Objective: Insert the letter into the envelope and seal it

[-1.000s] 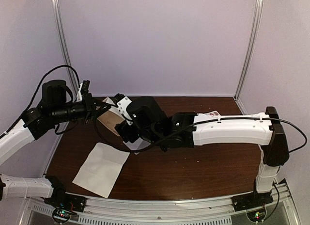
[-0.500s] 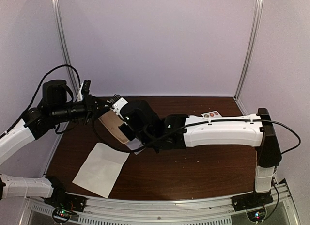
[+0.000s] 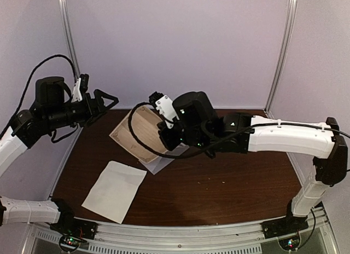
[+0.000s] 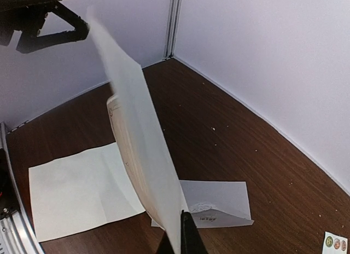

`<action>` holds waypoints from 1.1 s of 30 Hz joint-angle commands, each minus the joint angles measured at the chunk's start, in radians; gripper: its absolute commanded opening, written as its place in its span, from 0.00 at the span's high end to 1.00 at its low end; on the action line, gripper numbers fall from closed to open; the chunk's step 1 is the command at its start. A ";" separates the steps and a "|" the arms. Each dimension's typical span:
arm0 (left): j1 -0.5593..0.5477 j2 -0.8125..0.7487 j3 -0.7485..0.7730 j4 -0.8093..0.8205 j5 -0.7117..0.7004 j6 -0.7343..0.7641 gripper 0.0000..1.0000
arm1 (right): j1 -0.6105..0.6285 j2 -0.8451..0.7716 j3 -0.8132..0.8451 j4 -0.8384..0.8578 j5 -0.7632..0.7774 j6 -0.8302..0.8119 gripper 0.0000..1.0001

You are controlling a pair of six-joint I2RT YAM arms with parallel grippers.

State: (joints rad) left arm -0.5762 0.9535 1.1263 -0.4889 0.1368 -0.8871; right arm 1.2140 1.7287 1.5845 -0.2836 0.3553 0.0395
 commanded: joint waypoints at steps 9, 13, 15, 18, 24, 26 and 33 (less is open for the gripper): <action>-0.004 0.113 0.066 -0.028 0.146 0.579 0.15 | -0.224 -0.249 -0.233 -0.102 -0.730 0.113 1.00; -0.004 0.167 0.078 -0.006 0.347 0.651 0.14 | -0.268 -0.313 -0.265 -0.159 -0.879 0.103 1.00; -0.004 0.203 0.097 -0.006 0.441 0.672 0.14 | -0.272 -0.333 -0.268 -0.181 -0.926 0.102 1.00; -0.004 0.246 0.111 -0.006 0.543 0.700 0.14 | -0.274 -0.350 -0.267 -0.199 -0.965 0.103 1.00; -0.004 0.274 0.112 0.035 0.641 0.726 0.13 | -0.275 -0.327 -0.204 -0.293 -1.021 0.071 1.00; -0.004 0.278 0.116 0.035 0.659 0.729 0.13 | -0.276 -0.318 -0.176 -0.329 -1.018 0.056 1.00; -0.006 0.258 0.060 0.059 0.801 0.729 0.28 | -0.289 -0.319 -0.142 -0.354 -1.038 0.047 1.00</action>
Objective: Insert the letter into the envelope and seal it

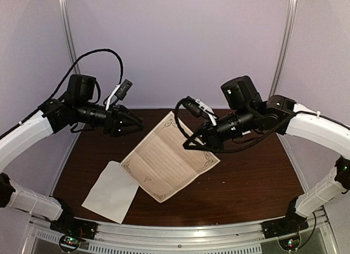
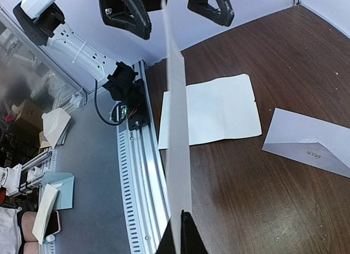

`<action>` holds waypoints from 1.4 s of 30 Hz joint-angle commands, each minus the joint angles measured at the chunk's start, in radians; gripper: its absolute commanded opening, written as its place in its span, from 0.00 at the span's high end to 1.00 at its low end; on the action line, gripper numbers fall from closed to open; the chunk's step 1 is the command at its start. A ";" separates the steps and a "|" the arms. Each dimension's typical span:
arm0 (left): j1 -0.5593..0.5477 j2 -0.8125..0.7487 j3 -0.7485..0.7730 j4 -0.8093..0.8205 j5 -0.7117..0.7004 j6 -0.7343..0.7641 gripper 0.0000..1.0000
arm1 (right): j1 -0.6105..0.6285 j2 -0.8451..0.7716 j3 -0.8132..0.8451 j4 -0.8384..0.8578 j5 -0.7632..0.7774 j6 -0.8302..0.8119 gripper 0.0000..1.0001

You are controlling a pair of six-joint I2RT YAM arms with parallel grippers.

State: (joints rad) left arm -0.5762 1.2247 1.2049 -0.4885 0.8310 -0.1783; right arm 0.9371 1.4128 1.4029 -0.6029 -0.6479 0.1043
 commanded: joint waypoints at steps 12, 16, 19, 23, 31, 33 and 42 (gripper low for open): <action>-0.045 0.038 -0.072 0.116 0.100 0.007 0.34 | -0.023 0.003 0.092 -0.083 -0.029 -0.046 1.00; -0.057 0.063 -0.064 0.152 0.105 -0.002 0.35 | -0.024 -0.003 0.092 -0.089 -0.032 -0.048 1.00; -0.074 0.081 -0.052 0.153 0.112 0.001 0.47 | -0.025 -0.005 0.092 -0.090 -0.013 -0.043 1.00; -0.085 0.091 -0.060 0.154 0.136 0.005 0.69 | -0.028 -0.007 0.100 -0.082 0.016 -0.031 1.00; -0.094 0.083 -0.084 0.161 0.110 -0.003 1.00 | -0.040 -0.010 0.091 -0.091 0.064 -0.026 1.00; -0.094 0.068 -0.100 0.186 0.086 -0.020 1.00 | -0.043 -0.015 0.088 -0.090 0.069 -0.023 1.00; -0.094 -0.007 -0.172 0.299 0.037 -0.102 1.00 | -0.075 -0.137 0.004 0.076 0.069 0.058 0.20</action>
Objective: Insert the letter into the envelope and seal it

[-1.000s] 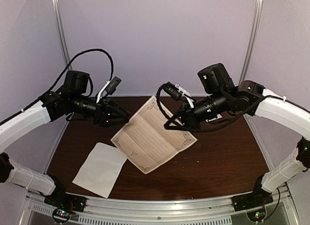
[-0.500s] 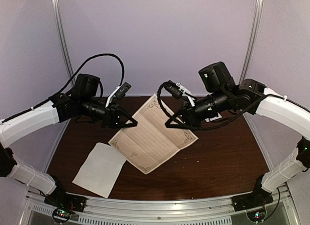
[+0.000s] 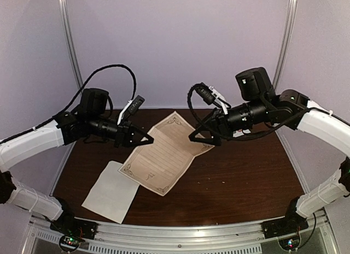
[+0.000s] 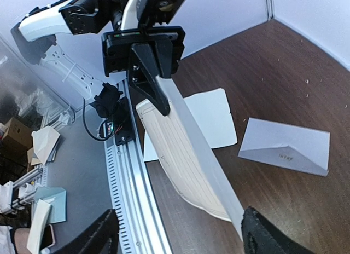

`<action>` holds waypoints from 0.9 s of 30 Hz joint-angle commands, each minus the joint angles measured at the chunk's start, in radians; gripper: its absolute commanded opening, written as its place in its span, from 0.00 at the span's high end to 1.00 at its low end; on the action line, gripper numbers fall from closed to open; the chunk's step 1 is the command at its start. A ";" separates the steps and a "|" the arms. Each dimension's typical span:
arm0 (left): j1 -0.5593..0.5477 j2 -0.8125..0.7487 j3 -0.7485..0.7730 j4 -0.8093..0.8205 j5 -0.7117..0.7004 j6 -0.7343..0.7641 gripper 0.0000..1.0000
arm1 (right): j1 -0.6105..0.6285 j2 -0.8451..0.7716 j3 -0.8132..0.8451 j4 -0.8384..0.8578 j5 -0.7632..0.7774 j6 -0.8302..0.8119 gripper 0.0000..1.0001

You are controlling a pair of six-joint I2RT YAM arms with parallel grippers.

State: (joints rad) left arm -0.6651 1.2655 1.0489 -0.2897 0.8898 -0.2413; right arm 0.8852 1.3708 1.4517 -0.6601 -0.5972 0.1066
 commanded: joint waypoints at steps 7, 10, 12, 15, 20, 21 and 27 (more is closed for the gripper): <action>-0.005 -0.072 -0.027 0.106 -0.024 -0.043 1.00 | -0.127 -0.197 -0.213 0.497 0.015 0.274 0.01; -0.005 -0.071 -0.023 0.107 -0.012 -0.041 1.00 | -0.135 -0.197 -0.221 0.525 0.050 0.288 0.00; -0.005 -0.067 -0.015 0.099 -0.009 -0.036 1.00 | -0.137 -0.175 -0.201 0.486 0.078 0.271 0.00; -0.005 -0.063 -0.006 0.096 -0.003 -0.034 1.00 | -0.135 -0.133 -0.185 0.418 0.058 0.236 0.00; -0.005 -0.054 0.010 0.096 0.019 -0.039 1.00 | -0.083 -0.083 -0.202 0.355 -0.030 0.164 0.00; -0.005 -0.055 0.012 0.096 0.022 -0.039 1.00 | -0.067 -0.073 -0.204 0.346 -0.034 0.155 0.00; -0.005 -0.049 0.020 0.095 0.039 -0.039 1.00 | -0.001 -0.027 -0.203 0.331 -0.066 0.128 0.01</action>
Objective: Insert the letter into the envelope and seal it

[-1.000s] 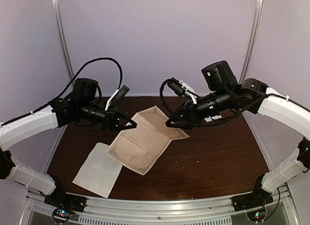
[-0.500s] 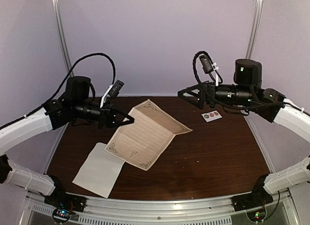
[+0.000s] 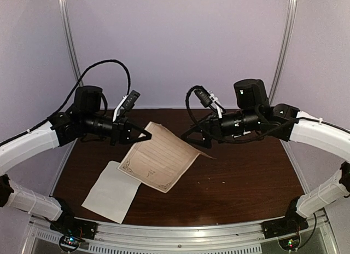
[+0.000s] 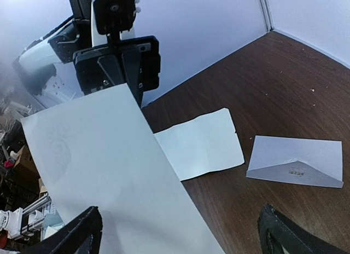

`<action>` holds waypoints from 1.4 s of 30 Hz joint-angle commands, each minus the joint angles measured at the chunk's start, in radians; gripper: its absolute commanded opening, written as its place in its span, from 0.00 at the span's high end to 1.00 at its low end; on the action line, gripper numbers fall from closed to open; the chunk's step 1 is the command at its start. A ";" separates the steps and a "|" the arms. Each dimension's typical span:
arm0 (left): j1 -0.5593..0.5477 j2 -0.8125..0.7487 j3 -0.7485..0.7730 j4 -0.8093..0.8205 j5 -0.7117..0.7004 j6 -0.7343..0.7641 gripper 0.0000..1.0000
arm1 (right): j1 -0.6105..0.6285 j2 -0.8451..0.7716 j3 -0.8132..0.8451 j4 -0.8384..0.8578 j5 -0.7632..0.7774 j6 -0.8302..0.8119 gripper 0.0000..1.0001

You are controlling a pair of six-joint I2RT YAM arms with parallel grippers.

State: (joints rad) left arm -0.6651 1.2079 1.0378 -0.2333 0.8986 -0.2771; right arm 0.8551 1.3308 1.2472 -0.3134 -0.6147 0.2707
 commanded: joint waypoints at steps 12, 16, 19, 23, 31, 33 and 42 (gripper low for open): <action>-0.005 0.028 0.057 0.039 0.080 -0.004 1.00 | 0.070 0.074 0.012 0.037 -0.134 -0.033 0.23; -0.005 0.030 0.057 0.040 0.103 -0.008 1.00 | 0.076 0.083 0.011 0.042 -0.159 -0.031 0.36; -0.005 0.029 0.056 0.039 0.115 -0.009 1.00 | 0.081 0.088 0.012 0.046 -0.183 -0.031 0.45; -0.005 0.028 0.056 0.040 0.125 -0.009 1.00 | 0.089 0.096 0.013 0.052 -0.214 -0.031 0.53; -0.005 0.035 0.056 0.039 0.145 -0.010 1.00 | 0.103 0.112 0.016 0.074 -0.243 -0.020 0.67; -0.005 0.034 0.057 0.039 0.146 -0.010 1.00 | 0.103 0.116 0.017 0.078 -0.242 -0.019 0.78; -0.005 -0.042 0.087 -0.016 -0.016 -0.002 0.78 | 0.103 0.085 0.014 0.059 -0.144 -0.026 1.00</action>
State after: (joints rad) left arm -0.6651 1.2320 1.0767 -0.2413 0.9806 -0.2821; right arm 0.9535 1.4445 1.2484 -0.2607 -0.8108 0.2523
